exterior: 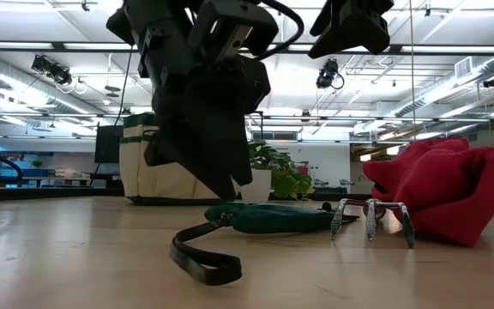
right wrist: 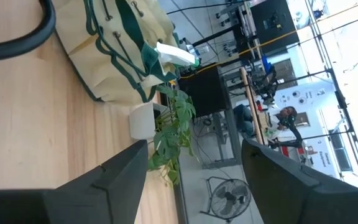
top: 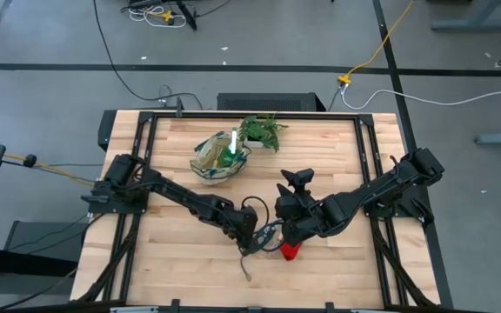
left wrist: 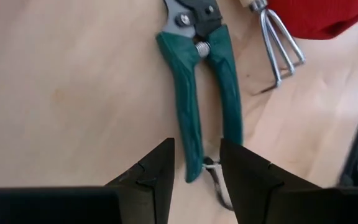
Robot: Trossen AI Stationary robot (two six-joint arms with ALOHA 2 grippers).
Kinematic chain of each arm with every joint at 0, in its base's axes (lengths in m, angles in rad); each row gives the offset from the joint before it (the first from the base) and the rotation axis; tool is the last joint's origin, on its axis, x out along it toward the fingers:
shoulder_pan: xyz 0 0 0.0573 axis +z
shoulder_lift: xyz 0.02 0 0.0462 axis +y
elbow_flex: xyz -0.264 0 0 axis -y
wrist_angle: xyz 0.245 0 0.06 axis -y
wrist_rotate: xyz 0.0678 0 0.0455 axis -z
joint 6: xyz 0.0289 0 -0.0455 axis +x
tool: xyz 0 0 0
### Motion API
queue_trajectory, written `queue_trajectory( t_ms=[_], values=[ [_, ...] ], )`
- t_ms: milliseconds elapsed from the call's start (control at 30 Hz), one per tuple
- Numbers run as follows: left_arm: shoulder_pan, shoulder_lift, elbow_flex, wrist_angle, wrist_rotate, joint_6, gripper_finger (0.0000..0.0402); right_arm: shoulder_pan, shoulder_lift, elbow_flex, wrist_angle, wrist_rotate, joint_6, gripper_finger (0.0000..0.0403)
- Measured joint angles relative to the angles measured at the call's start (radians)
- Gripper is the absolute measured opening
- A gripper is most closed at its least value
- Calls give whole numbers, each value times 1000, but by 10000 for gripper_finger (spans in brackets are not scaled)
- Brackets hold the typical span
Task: Pick & Place Garden tools in Gardening bag
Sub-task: Put the green shear scissors into the gardening bag
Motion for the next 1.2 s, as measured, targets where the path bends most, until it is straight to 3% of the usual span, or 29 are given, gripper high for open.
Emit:
queue_trajectory(
  t_ms=[533,1200],
  values=[
    [10,16,-2,-47,27,-22,135,0,0,0,2,0,12,261],
    [11,42,-1,65,57,-4,136,0,0,0,0,-1,19,261]
  ],
)
